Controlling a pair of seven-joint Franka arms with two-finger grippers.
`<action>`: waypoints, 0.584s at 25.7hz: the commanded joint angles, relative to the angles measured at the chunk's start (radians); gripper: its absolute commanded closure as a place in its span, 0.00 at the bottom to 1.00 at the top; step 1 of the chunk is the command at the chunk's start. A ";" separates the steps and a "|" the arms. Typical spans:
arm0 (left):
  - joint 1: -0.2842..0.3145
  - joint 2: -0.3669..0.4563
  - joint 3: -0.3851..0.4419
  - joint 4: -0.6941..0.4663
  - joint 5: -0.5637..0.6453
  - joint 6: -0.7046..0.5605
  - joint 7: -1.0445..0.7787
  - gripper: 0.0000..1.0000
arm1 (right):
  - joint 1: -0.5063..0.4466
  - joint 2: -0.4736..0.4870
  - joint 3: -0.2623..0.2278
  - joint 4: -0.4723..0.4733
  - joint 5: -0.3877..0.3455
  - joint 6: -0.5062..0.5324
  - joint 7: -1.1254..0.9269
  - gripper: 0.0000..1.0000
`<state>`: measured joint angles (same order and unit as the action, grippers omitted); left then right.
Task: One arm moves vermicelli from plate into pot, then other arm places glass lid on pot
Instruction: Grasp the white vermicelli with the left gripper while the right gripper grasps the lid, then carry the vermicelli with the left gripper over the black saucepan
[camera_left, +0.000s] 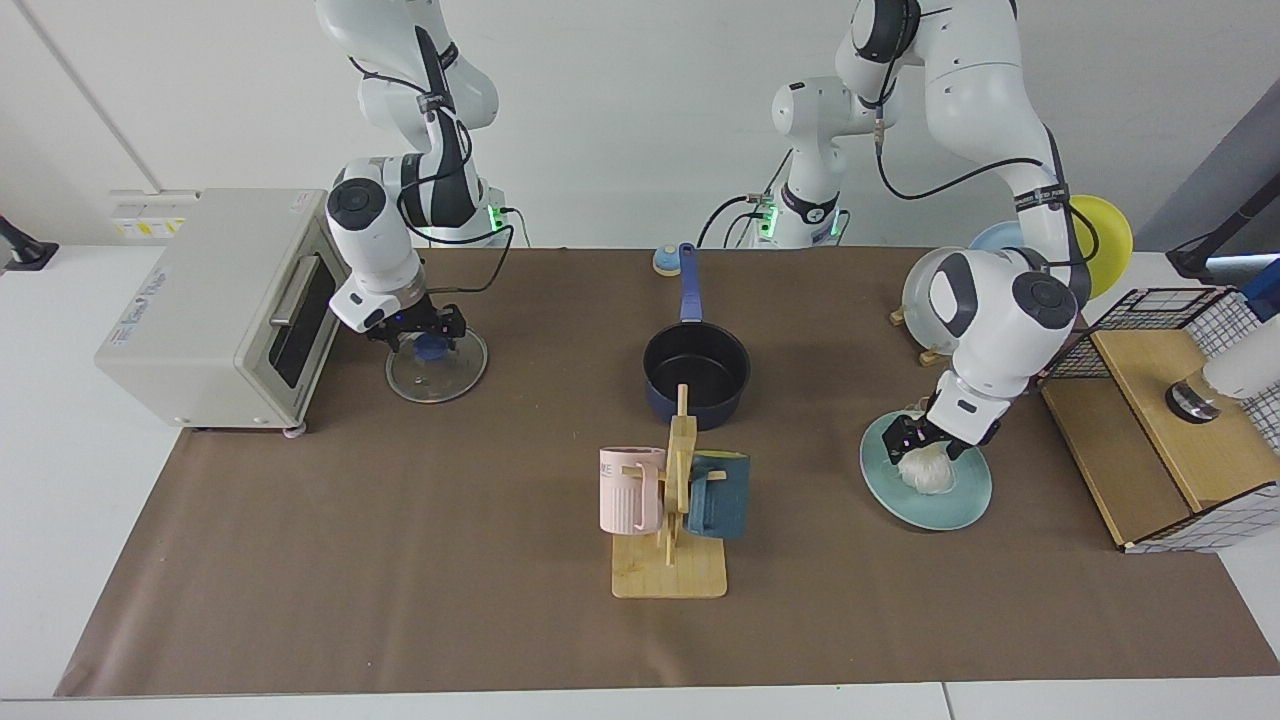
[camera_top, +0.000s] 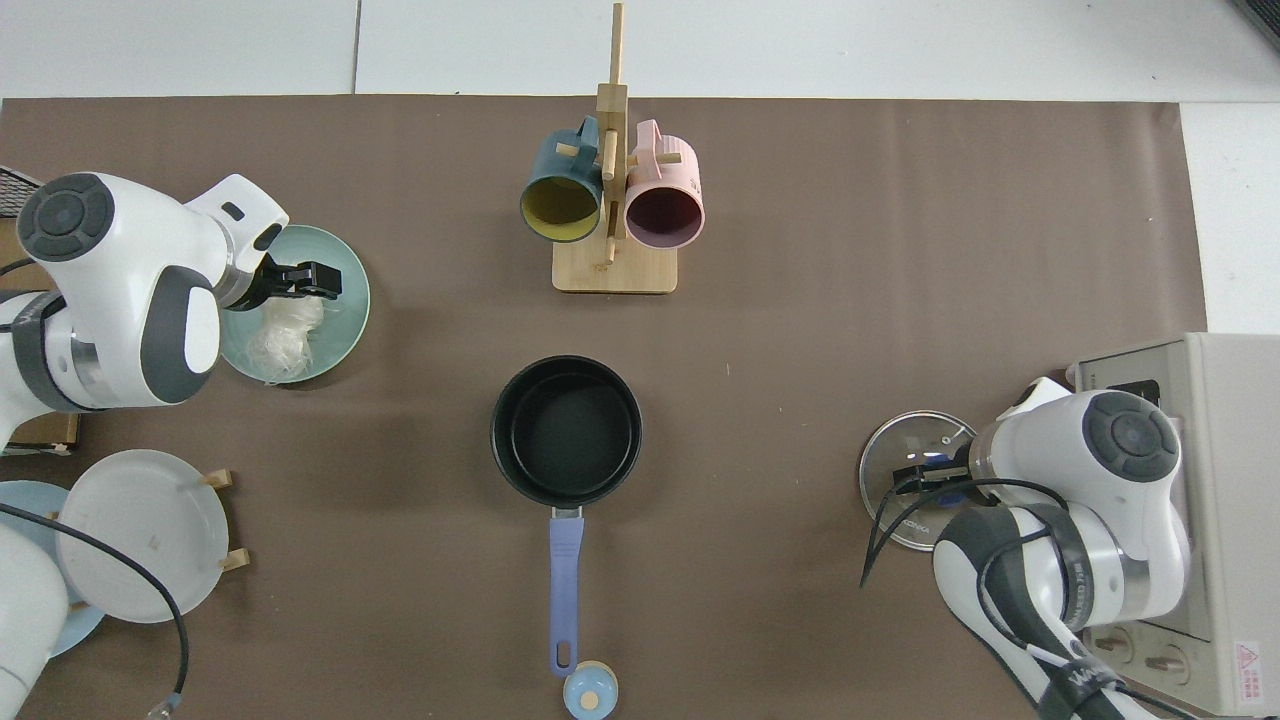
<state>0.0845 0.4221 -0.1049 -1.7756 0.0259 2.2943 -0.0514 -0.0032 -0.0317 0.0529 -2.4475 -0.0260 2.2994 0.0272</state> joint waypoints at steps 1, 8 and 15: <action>-0.003 -0.002 0.005 -0.041 0.028 0.062 -0.018 0.00 | -0.003 0.004 0.001 -0.012 -0.009 0.029 -0.033 0.10; -0.003 -0.002 0.005 -0.048 0.049 0.060 -0.013 0.18 | 0.002 0.004 0.001 -0.001 -0.020 0.012 -0.032 0.98; -0.005 -0.003 0.007 -0.054 0.049 0.045 -0.025 0.88 | 0.002 -0.011 0.013 0.070 -0.018 -0.093 -0.024 1.00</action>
<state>0.0848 0.4305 -0.1028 -1.8016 0.0555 2.3245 -0.0514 0.0043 -0.0300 0.0554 -2.4366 -0.0342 2.2928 0.0264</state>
